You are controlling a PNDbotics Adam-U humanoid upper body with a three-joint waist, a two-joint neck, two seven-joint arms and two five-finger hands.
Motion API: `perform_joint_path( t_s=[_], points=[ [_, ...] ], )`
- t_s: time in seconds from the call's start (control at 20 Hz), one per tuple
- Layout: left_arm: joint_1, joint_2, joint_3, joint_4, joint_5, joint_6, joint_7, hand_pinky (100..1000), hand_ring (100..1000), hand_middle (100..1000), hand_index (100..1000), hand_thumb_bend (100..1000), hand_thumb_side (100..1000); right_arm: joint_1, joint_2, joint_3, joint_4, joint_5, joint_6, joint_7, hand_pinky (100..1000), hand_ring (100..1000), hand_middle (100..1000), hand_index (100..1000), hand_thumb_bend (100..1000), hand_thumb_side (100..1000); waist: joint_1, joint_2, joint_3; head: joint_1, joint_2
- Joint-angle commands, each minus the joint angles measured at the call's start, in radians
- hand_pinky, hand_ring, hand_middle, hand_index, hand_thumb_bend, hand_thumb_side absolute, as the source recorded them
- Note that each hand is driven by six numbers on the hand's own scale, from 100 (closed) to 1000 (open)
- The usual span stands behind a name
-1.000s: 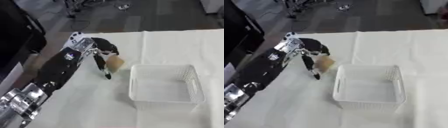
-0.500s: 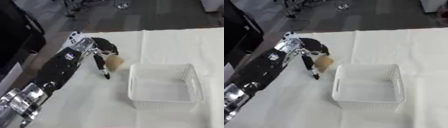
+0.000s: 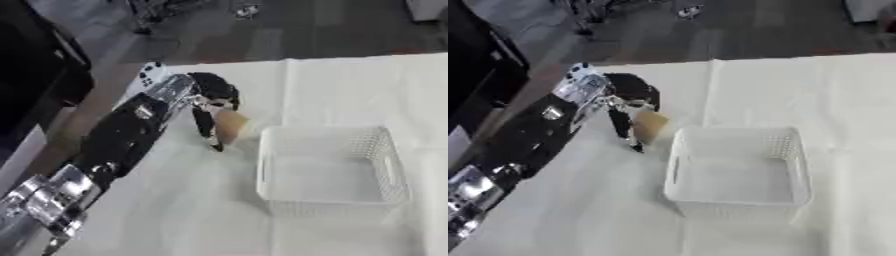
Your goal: Pick up objects on the table and place them in the box.
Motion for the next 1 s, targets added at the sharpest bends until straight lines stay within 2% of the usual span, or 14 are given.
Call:
perform_joint_path(
  t_s=[0.05,0.1,0.2,0.35,0.4,0.45,0.5,0.75,1.0],
  points=[
    [-0.006,0.022,0.005,0.001,-0.001,0.008,0.021,525,497,557,547,160,625,-0.017,-0.001,0.000,-0.013,0.000,-0.003,0.004,100,354,422,810,154,1000,-0.004,-0.015,0.001,0.014,-0.012],
    [-0.003,0.020,0.006,0.006,0.006,0.016,0.023,485,469,511,500,100,666,-0.017,-0.001,0.000,-0.013,-0.001,-0.003,0.004,100,354,422,810,154,1000,-0.005,-0.015,0.001,0.014,-0.013],
    [0.001,0.018,0.006,0.017,0.024,0.033,0.016,409,405,435,426,100,662,-0.017,-0.001,0.000,-0.013,-0.001,-0.002,0.004,100,354,422,810,155,1000,-0.006,-0.015,0.002,0.014,-0.013],
    [0.006,0.017,0.006,0.025,0.068,0.057,0.000,272,260,241,283,100,549,-0.015,-0.002,0.000,-0.013,0.000,-0.002,0.004,100,354,422,810,154,1000,-0.008,-0.015,0.003,0.015,-0.014],
    [0.007,0.018,0.006,0.023,0.085,0.062,-0.003,294,285,274,307,100,566,-0.015,-0.003,0.000,-0.013,0.000,-0.001,0.004,100,354,422,810,154,1000,-0.008,-0.016,0.004,0.016,-0.014],
    [0.008,0.019,0.005,0.021,0.097,0.066,-0.006,153,123,100,201,100,469,-0.014,-0.003,0.000,-0.013,0.000,-0.001,0.004,100,354,422,810,155,1000,-0.009,-0.016,0.004,0.016,-0.014],
    [0.008,0.020,0.005,0.018,0.113,0.070,-0.006,100,100,100,195,100,427,-0.014,-0.004,0.000,-0.013,0.000,-0.001,0.005,100,354,422,810,155,1000,-0.009,-0.016,0.005,0.016,-0.014],
    [0.007,0.031,0.002,-0.006,0.184,0.093,0.009,100,100,100,177,100,265,-0.009,-0.008,-0.001,-0.013,0.001,0.000,0.003,100,354,421,809,155,1000,-0.011,-0.021,0.011,0.020,-0.015],
    [0.011,0.045,-0.004,-0.036,0.262,0.087,0.045,100,100,100,172,100,266,-0.004,-0.013,-0.001,-0.013,0.003,0.001,0.002,100,354,422,808,155,1000,-0.013,-0.028,0.017,0.022,-0.017]
  ],
)
